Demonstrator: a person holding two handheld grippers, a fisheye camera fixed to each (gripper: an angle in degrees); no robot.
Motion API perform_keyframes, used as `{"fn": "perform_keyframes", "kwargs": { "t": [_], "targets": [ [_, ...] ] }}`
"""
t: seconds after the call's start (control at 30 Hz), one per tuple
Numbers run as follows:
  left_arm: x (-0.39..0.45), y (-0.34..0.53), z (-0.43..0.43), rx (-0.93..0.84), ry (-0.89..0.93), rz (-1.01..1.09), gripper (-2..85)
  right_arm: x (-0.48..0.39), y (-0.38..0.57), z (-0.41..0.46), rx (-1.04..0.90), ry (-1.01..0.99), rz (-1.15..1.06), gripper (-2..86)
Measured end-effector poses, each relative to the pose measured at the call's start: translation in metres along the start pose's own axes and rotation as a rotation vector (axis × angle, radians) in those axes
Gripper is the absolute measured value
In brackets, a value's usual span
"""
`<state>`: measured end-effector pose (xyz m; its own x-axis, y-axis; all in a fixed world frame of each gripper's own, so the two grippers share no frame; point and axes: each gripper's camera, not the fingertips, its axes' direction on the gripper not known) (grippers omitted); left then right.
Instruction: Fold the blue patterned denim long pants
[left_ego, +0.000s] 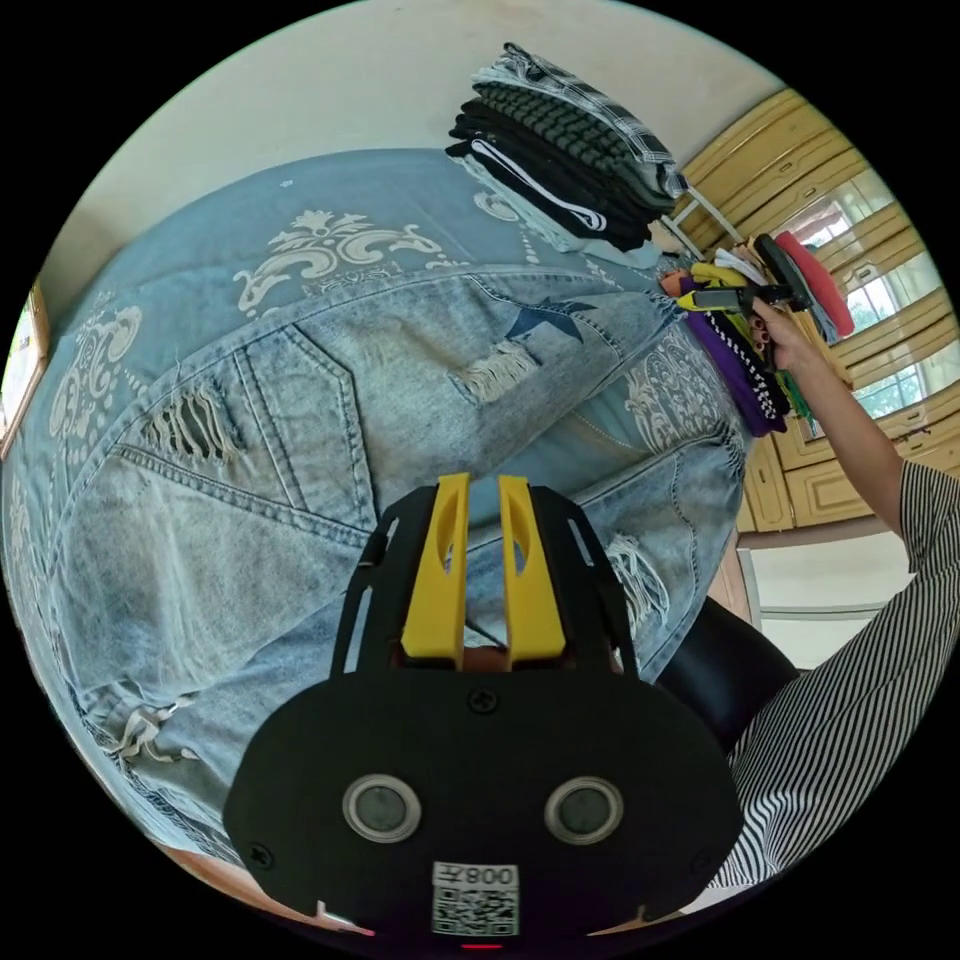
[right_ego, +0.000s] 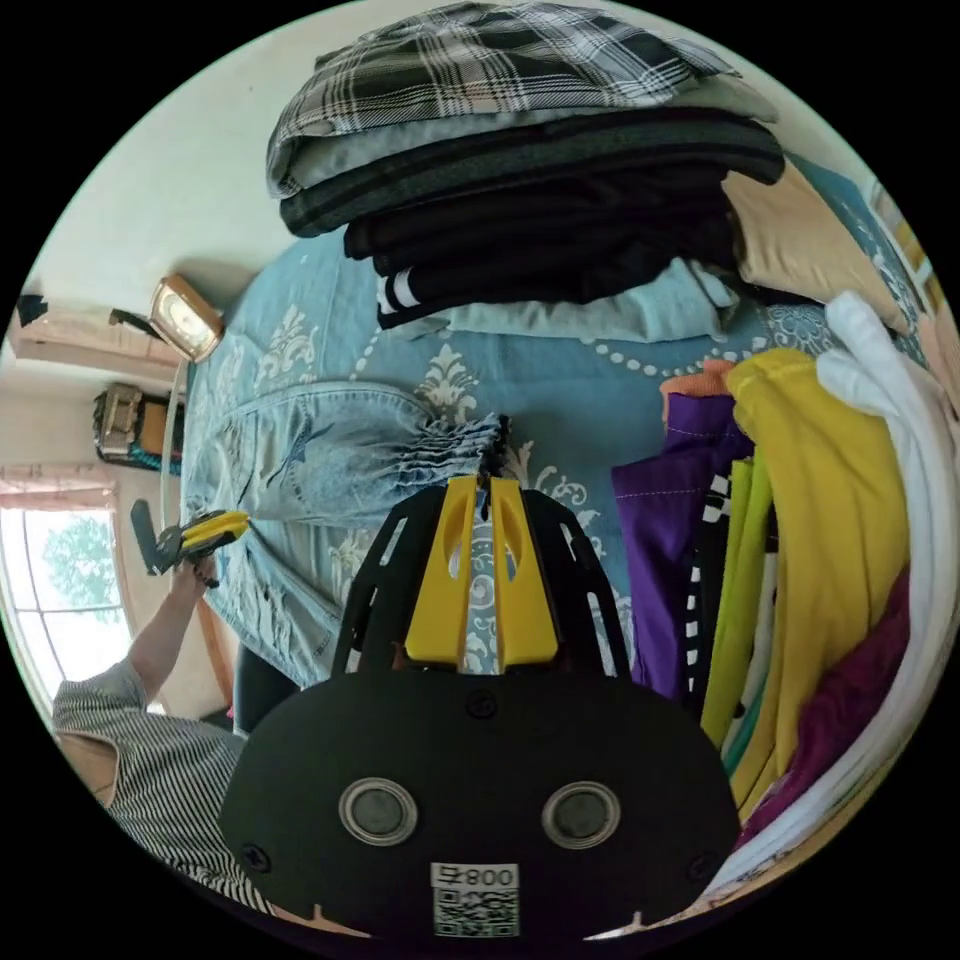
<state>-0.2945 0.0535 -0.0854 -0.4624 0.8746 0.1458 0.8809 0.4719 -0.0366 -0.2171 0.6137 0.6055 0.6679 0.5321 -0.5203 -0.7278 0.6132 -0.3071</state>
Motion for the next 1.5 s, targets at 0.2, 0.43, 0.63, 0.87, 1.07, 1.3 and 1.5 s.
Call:
{"fn": "perform_keyframes", "kwargs": {
  "t": [0.2,0.43,0.63,0.87,1.07,1.3,1.5],
  "targets": [
    [-0.02,-0.012,0.019,-0.024,-0.061,-0.051,2.3,-0.003,-0.007,-0.001,0.05,0.088,0.142,1.1],
    [-0.049,-0.003,0.005,0.112,0.074,-0.084,3.2,-0.129,-0.025,0.011,0.097,-0.001,-0.188,3.7],
    [-0.095,-0.016,-0.005,0.243,0.188,-0.144,6.3,-0.239,-0.089,0.077,-0.013,0.26,-0.373,5.8],
    [-0.137,-0.041,0.01,0.188,0.055,-0.155,8.9,-0.261,-0.111,0.1,-0.043,0.359,-0.375,7.1],
    [-0.138,-0.084,0.063,-0.024,-0.278,-0.046,7.7,-0.276,-0.113,0.111,-0.058,0.397,-0.429,5.6],
    [-0.139,-0.077,0.059,0.108,-0.279,-0.021,1.0,-0.286,-0.114,0.076,0.002,0.361,-0.441,1.3],
    [-0.164,-0.069,0.087,0.142,-0.27,-0.162,2.4,-0.295,-0.137,0.082,-0.033,0.452,-0.396,0.8]
  ]
}}
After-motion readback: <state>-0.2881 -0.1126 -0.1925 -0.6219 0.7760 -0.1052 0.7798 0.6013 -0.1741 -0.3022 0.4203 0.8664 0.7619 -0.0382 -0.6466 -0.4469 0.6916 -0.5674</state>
